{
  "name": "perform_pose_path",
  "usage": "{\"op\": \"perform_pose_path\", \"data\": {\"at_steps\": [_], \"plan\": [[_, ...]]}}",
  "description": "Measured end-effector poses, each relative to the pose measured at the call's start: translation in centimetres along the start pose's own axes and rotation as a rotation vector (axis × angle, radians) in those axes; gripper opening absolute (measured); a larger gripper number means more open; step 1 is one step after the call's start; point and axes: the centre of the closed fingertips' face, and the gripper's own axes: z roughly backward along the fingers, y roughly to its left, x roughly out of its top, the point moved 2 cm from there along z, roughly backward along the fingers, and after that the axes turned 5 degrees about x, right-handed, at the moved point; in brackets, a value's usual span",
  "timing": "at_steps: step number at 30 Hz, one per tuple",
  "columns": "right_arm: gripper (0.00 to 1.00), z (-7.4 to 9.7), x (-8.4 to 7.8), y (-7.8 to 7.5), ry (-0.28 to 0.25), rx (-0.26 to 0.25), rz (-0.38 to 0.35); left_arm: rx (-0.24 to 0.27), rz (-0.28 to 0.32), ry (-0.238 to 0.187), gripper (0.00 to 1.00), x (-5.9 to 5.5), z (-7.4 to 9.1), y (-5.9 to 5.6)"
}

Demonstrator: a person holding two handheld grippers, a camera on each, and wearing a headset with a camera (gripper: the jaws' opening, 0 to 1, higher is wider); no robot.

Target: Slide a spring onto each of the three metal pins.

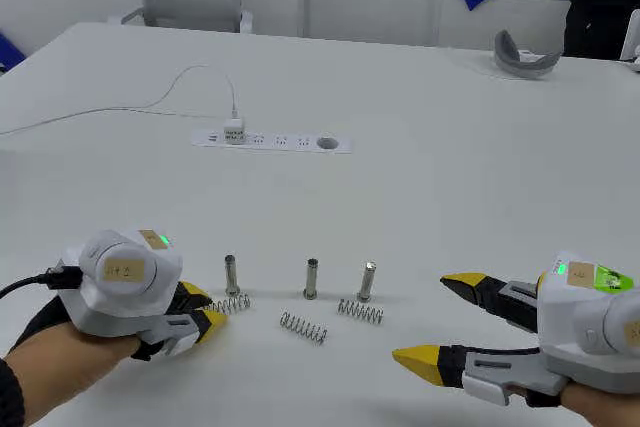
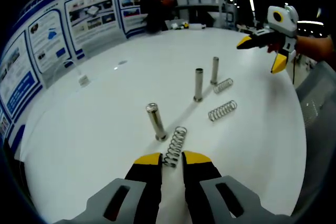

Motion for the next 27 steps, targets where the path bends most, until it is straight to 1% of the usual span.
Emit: {"op": "perform_pose_path", "data": {"at_steps": [6,12,17,20,22,24,27], "plan": [[0.66,0.0,-0.1,0.0,0.001,0.002,-0.002,0.000,0.000,0.010,0.14,-0.2,0.0,-0.1],[0.66,-0.2,0.1,0.1,-0.004,0.009,0.001,0.007,0.007,0.008,0.12,-0.2,-0.1,0.0],[0.66,-0.2,0.2,0.2,-0.006,0.010,0.009,0.005,-0.018,0.006,0.11,-0.2,-0.1,-0.3],[0.66,-0.1,0.5,0.2,-0.008,0.005,0.011,0.007,-0.028,0.007,0.11,-0.2,0.0,-0.2],[0.65,0.0,0.7,0.3,-0.011,0.006,0.015,0.012,-0.033,0.006,0.10,-0.3,0.2,-0.2],[0.65,-0.1,0.9,0.5,-0.012,0.011,0.019,0.015,-0.031,-0.003,0.10,-0.2,0.6,-0.3],[0.65,-0.3,1.2,0.9,-0.010,0.022,0.029,0.008,-0.026,-0.018,0.10,-0.1,1.3,-0.8]]}}
